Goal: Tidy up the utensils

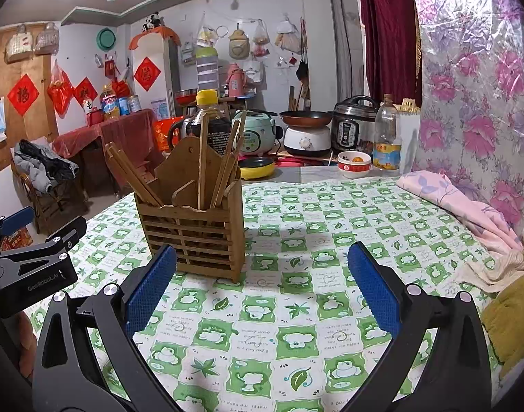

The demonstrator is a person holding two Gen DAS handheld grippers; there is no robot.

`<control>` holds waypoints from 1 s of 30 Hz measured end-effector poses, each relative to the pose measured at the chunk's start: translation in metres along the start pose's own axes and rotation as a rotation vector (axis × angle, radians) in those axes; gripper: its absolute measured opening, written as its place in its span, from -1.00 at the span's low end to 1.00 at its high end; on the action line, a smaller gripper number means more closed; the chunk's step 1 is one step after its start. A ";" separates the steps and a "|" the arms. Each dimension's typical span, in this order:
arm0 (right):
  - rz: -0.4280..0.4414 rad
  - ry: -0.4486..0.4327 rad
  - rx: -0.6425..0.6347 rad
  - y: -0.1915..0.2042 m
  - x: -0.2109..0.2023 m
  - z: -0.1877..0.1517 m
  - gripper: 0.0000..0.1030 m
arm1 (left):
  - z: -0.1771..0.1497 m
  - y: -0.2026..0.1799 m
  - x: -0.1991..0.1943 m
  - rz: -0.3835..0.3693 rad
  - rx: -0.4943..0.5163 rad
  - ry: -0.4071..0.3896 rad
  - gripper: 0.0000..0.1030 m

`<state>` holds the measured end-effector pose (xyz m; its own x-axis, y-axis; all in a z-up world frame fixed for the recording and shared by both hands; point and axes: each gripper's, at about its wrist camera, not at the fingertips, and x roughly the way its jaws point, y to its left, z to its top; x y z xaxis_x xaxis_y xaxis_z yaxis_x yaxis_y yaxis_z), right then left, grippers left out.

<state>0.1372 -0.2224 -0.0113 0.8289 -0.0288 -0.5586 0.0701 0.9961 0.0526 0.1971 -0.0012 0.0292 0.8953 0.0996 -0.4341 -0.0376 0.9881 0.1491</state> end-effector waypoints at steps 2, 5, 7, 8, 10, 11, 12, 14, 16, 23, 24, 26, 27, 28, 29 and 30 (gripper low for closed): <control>-0.001 0.002 -0.003 0.001 0.000 0.000 0.87 | 0.000 0.000 0.000 0.001 -0.003 -0.001 0.89; -0.001 0.001 -0.004 0.000 0.000 0.000 0.87 | 0.001 0.001 0.000 0.003 -0.007 0.006 0.89; -0.001 0.002 -0.005 0.000 0.000 0.000 0.87 | 0.001 0.002 0.001 0.001 -0.012 0.011 0.89; -0.002 0.003 -0.006 0.000 0.000 0.000 0.87 | 0.001 0.002 0.001 0.000 -0.014 0.012 0.89; -0.001 0.003 -0.006 0.000 0.001 -0.001 0.87 | 0.001 0.003 0.001 0.000 -0.016 0.012 0.89; 0.000 0.004 -0.005 0.000 0.001 -0.001 0.87 | 0.001 0.003 0.001 0.000 -0.016 0.011 0.89; -0.001 0.004 -0.005 0.000 0.001 -0.001 0.87 | 0.001 0.003 0.001 0.000 -0.014 0.012 0.89; -0.001 0.005 -0.006 0.001 0.001 -0.001 0.87 | 0.001 0.003 0.001 -0.001 -0.011 0.012 0.89; 0.000 0.008 -0.008 0.001 0.002 -0.002 0.87 | 0.001 0.003 0.001 -0.001 -0.010 0.012 0.89; 0.000 0.012 -0.013 0.001 0.003 -0.005 0.87 | 0.002 0.002 0.000 -0.012 -0.012 0.011 0.89; 0.000 0.012 -0.012 0.002 0.003 -0.005 0.87 | 0.002 0.002 0.000 -0.014 -0.014 0.012 0.89; 0.000 0.013 -0.014 0.002 0.003 -0.005 0.87 | 0.002 0.002 0.001 -0.021 -0.019 0.016 0.89; 0.000 0.014 -0.014 0.002 0.003 -0.005 0.87 | 0.002 0.002 0.001 -0.025 -0.022 0.018 0.89; 0.000 0.015 -0.015 0.002 0.003 -0.004 0.87 | 0.002 0.002 0.002 -0.028 -0.024 0.021 0.89; 0.001 0.016 -0.016 0.002 0.003 -0.005 0.87 | 0.002 0.002 0.002 -0.031 -0.025 0.023 0.89; 0.000 0.017 -0.016 0.002 0.003 -0.004 0.87 | 0.002 0.001 0.002 -0.036 -0.025 0.025 0.89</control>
<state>0.1377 -0.2203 -0.0165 0.8192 -0.0271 -0.5729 0.0606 0.9974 0.0396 0.2001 -0.0001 0.0301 0.8849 0.0667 -0.4610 -0.0171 0.9937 0.1111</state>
